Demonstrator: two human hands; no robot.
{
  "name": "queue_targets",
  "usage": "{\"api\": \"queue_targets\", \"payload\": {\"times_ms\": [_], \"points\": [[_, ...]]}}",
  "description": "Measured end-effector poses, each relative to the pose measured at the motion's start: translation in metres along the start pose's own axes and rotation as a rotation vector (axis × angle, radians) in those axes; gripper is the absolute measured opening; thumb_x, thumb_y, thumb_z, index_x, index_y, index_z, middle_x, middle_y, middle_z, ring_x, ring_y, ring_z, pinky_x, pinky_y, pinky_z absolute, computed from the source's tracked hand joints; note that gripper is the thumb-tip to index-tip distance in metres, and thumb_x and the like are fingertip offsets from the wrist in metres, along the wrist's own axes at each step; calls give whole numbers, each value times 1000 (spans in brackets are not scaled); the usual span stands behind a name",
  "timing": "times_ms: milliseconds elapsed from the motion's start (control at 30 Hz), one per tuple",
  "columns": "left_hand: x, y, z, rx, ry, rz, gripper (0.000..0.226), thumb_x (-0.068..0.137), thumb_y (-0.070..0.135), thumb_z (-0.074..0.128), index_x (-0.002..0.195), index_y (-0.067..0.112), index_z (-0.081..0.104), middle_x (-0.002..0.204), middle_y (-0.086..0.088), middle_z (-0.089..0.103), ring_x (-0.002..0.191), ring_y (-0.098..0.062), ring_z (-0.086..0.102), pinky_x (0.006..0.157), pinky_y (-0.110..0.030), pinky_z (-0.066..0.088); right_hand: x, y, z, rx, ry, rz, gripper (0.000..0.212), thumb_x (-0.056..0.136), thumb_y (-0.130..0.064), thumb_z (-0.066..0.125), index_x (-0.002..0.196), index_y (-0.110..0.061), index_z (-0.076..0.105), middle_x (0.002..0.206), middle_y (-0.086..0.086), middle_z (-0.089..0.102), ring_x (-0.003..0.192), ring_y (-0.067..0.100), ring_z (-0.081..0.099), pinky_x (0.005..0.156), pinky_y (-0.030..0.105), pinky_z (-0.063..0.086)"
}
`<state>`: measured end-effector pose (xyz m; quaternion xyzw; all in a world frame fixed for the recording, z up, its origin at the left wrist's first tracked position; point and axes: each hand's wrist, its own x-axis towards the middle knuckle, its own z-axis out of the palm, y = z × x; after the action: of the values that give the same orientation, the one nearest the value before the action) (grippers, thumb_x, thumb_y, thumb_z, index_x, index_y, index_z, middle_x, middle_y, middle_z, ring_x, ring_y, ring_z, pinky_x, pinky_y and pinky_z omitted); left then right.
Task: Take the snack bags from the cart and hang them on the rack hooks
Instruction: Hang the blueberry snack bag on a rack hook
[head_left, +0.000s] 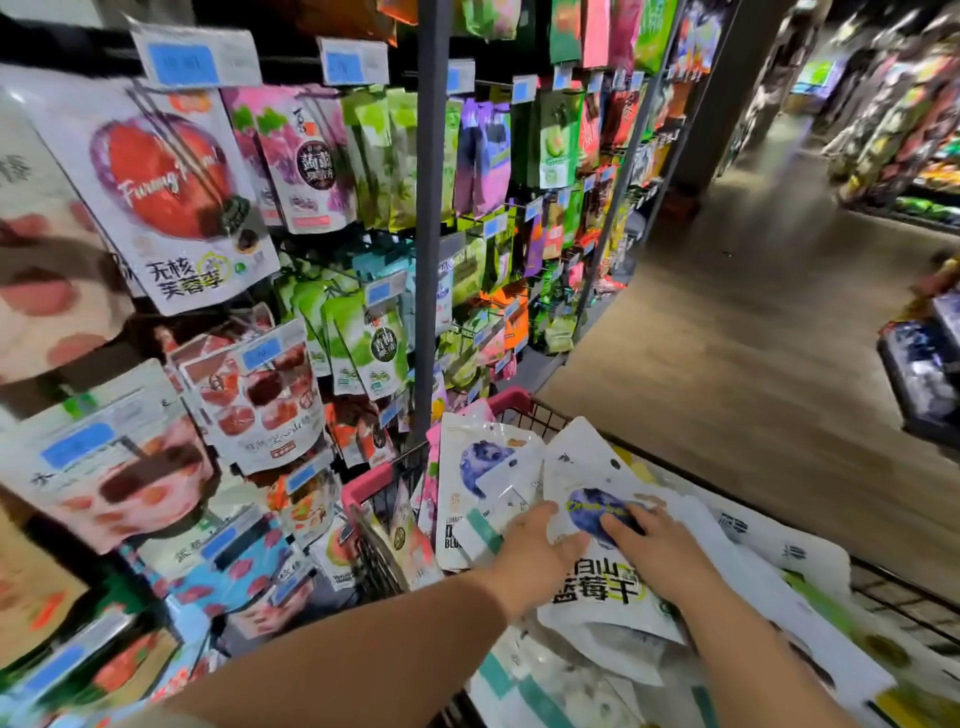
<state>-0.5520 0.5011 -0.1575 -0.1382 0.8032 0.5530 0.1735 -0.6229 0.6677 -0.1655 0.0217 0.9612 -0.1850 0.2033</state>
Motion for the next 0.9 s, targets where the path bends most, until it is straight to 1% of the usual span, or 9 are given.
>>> {"api": "queue_targets", "payload": {"times_ms": [133, 200, 300, 400, 567, 633, 700, 800, 900], "points": [[-3, -12, -14, 74, -53, 4, 63, 85, 67, 43, 142, 47, 24, 148, 1, 41, 129, -22, 46, 107, -36, 37, -7, -29, -18, -222, -116, -21, 67, 91, -67, 33, 147, -29, 36, 155, 6, 32, 139, 30, 33, 112, 41, 31], [-5, -18, -21, 119, -57, 13, 60, 88, 61, 47, 142, 41, 30, 139, 0, 50, 118, -19, 54, 100, -31, 42, -12, -45, -24, -290, -156, -63, 60, 96, -61, 35, 146, -28, 37, 154, 7, 36, 140, 28, 33, 113, 38, 30], [-10, -23, -41, 162, 43, 57, 40, 91, 45, 51, 130, 35, 45, 105, 0, 64, 75, -15, 57, 70, -27, 47, -21, -76, -23, -304, -142, -124, 64, 95, -64, 30, 146, -27, 38, 153, 5, 39, 138, 28, 36, 112, 39, 30], [-21, -29, -75, 140, 172, 67, 32, 93, 45, 50, 118, 26, 54, 87, 0, 62, 56, -14, 50, 51, -24, 41, -40, -119, -14, -273, -137, -280, 55, 102, -50, 30, 148, -20, 37, 154, 8, 37, 139, 27, 36, 114, 34, 27], [-67, -58, -152, 58, 485, 10, 26, 98, 37, 46, 82, 16, 48, 79, -1, 55, 71, -19, 50, 61, -28, 37, -73, -201, 15, -98, -156, -532, 31, 101, -22, 42, 126, -23, 59, 126, 7, 61, 105, 23, 58, 81, 26, 41], [-96, -85, -193, 81, 647, -52, 31, 98, 36, 44, 71, 20, 41, 79, -5, 60, 79, -24, 57, 68, -31, 41, -95, -239, 31, -3, -178, -643, 31, 93, 1, 42, 99, -17, 67, 99, 4, 64, 81, 17, 54, 68, 19, 42], [-130, -113, -231, 154, 798, -99, 37, 97, 31, 42, 62, 20, 37, 87, -13, 63, 95, -32, 61, 76, -37, 47, -118, -276, 48, 70, -213, -727, 33, 88, 14, 40, 87, -6, 66, 85, 4, 61, 77, 17, 52, 61, 8, 38], [-192, -146, -282, 212, 1098, -240, 32, 98, 30, 45, 68, 18, 48, 96, -14, 59, 106, -30, 54, 91, -36, 35, -144, -335, 79, 61, -195, -872, 28, 92, -1, 49, 84, -24, 63, 89, -1, 66, 82, 17, 60, 70, 19, 46], [-249, -177, -327, 104, 1408, -262, 21, 94, 36, 51, 85, 17, 54, 106, -14, 56, 112, -33, 47, 99, -37, 26, -177, -400, 105, 101, -203, -1045, 19, 93, -18, 59, 106, -29, 68, 100, -5, 67, 86, 15, 62, 71, 23, 44]]}}
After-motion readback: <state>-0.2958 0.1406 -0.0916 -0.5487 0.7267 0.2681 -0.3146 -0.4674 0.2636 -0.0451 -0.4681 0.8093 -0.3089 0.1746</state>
